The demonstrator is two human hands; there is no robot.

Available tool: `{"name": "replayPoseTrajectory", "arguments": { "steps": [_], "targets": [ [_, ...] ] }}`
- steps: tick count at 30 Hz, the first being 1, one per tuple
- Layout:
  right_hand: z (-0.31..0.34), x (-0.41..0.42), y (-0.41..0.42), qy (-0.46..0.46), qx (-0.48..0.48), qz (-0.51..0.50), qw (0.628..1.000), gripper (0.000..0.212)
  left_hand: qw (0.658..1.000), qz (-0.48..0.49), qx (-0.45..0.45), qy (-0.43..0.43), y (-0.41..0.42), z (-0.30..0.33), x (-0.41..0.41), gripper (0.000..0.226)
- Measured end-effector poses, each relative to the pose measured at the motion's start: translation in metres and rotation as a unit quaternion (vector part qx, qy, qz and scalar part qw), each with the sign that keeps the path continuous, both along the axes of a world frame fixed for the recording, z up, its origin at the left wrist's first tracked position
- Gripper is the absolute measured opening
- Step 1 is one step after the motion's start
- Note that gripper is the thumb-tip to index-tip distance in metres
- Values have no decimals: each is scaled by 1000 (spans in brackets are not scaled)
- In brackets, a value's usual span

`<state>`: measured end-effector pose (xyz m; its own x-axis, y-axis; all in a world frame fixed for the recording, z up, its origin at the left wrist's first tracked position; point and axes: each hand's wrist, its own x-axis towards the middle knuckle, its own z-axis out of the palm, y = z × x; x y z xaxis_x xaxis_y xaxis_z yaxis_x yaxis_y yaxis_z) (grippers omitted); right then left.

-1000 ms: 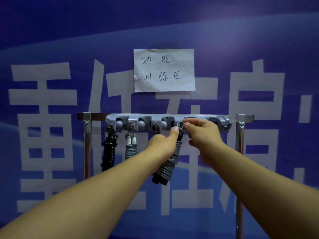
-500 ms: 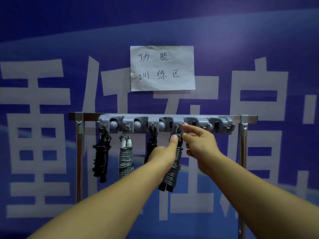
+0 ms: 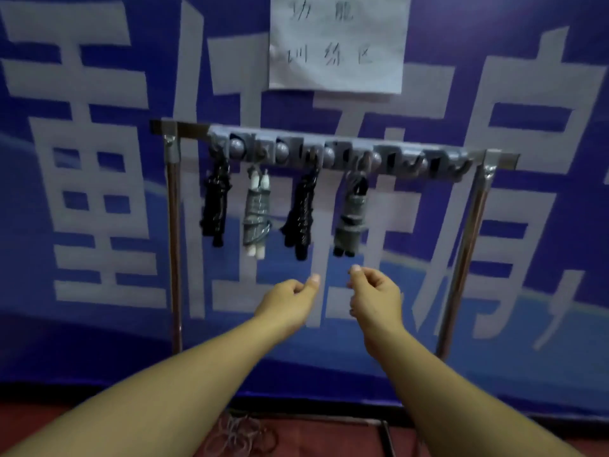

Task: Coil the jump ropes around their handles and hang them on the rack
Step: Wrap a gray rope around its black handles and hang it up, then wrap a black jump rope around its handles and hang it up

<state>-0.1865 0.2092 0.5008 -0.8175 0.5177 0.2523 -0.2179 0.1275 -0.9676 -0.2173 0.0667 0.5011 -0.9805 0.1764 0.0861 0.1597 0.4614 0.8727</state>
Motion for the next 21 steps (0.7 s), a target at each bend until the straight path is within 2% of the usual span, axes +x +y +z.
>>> {"name": "replayPoseTrajectory", "arguments": {
  "steps": [5,10,13,16,17,18,21],
  "targets": [
    [-144,19,-31,-154,22,67,986,43,992,32,-89,-80,-50,-116,20,70],
    [-269,59,-60,-301,44,88,949,51,965,10,-176,-192,-117,-236,50,60],
    [-295,59,-77,-345,143,129,919,57,934,-49,-243,-257,-158,-293,70,52],
    [-300,41,-88,-346,279,188,876,55,873,-133,-338,-325,-183,-320,69,64],
    [-307,35,-91,-356,313,199,858,57,863,-143,-365,-318,-185,-324,61,67],
    [-317,29,-94,-365,332,207,845,59,868,-136,-375,-294,-185,-327,54,66],
    [-350,16,-110,-383,324,223,836,57,910,-76,-353,-204,-179,-343,36,47]
  ]
}}
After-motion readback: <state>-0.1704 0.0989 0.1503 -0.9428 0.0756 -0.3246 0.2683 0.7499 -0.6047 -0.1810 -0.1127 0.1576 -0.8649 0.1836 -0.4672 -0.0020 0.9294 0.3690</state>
